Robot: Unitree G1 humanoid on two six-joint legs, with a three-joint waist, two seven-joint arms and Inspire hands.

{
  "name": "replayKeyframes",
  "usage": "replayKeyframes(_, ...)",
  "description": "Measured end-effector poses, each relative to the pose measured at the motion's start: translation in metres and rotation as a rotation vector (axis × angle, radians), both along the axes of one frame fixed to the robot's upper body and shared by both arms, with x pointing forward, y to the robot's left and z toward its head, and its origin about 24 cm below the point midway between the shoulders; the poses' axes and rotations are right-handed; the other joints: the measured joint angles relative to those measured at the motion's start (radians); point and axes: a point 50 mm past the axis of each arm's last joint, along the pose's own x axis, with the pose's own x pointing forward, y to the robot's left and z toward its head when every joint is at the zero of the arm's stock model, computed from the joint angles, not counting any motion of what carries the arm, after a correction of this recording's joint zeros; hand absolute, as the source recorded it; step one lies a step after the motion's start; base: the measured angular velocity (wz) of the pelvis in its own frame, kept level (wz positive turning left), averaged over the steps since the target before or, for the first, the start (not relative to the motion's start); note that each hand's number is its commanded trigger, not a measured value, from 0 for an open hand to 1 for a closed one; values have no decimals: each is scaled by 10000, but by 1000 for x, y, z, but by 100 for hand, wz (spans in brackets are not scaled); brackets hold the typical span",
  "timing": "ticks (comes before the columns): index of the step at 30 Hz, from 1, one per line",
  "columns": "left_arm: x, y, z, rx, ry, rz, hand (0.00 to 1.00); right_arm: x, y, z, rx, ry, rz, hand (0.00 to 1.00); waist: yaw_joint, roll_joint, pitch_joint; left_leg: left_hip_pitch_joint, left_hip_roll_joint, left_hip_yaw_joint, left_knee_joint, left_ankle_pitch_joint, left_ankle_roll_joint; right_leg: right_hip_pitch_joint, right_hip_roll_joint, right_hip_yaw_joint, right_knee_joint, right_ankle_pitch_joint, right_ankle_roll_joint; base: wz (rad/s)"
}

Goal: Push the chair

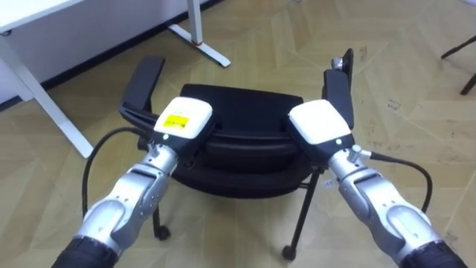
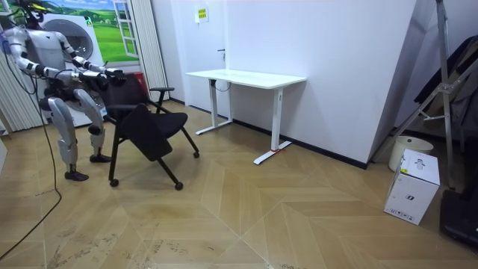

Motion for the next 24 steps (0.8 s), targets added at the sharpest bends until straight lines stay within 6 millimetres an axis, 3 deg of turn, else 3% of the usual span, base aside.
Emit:
replayKeyframes(6,0,-1,0,-94,-234,23,100,0,-2,2,66,-127,45,100,-101,0,-16,-488,173,74,175,77,15,-304,-1,-194,493,-307,-277,18)
replayKeyframes(7,0,-1,0,-102,-232,16,100,0,-2,2,72,-142,43,100,-84,-18,-19,-554,122,98,150,65,40,-320,-32,-113,496,-313,-287,16)
replayKeyframes(8,0,-2,1,-149,-264,-50,100,0,-5,3,23,-253,49,100,-156,-41,-7,-766,-186,75,-408,105,83,-368,-36,240,479,-334,-316,6)
replayKeyframes(9,0,-4,1,-206,-307,-100,100,0,-8,4,-30,-330,86,100,-110,-50,-22,-1021,-472,73,-1260,376,175,-482,-159,332,543,-415,-269,-5)
replayKeyframes(10,0,-5,2,-213,-316,-141,100,0,-9,4,-56,-348,85,100,-53,-24,-37,-1132,-579,114,-1665,646,284,-503,-169,369,593,-462,-243,-42)
replayKeyframes(11,-2,-5,0,-209,-259,-181,100,-1,-9,2,-58,-301,63,100,72,-21,-73,-1178,-672,166,-1923,1385,459,-465,-173,533,728,-594,-162,-37)
replayKeyframes(12,-4,-5,-1,-183,-195,-227,100,-3,-9,0,68,-188,-25,100,97,-122,-171,-1132,-819,226,-1871,1472,584,-441,-324,548,883,-742,-8,-21)
replayKeyframes(14,-3,-6,1,-205,-266,-253,100,-3,-11,0,100,-244,-57,100,68,-229,-183,-1100,-1057,303,-1715,1377,774,-450,-533,523,988,-831,153,5)
replayKeyframes(17,-3,-8,1,-273,-255,-252,100,-2,-12,1,111,-277,-131,100,35,-266,-196,-934,-1426,596,-1466,883,1093,-339,-1000,547,1418,-1046,523,-6)
replayKeyframes(19,-2,-8,0,-379,-174,-197,100,-1,-12,2,77,-289,-143,100,31,-276,-188,-799,-1635,780,-1292,624,1288,-782,-1407,540,2789,-1089,636,-13)
replayKeyframes(21,-3,-9,-4,-460,3,-162,100,-2,-13,0,-1,-138,-148,100,26,-266,-172,-578,-1839,938,-800,158,1542,-1375,-1930,753,4702,-722,802,-5)
replayKeyframes(22,-3,-9,-4,-467,36,-172,100,-2,-13,0,-5,-117,-154,100,19,-224,-149,-553,-1840,931,-629,1,1592,-1454,-1965,795,5051,-562,783,-3)
replayKeyframes(24,-2,-8,-4,-444,14,-224,100,-3,-13,-2,7,-53,-125,100,15,-94,-77,-348,-1867,754,-411,-339,1739,-1861,-2025,878,5924,239,721,0)
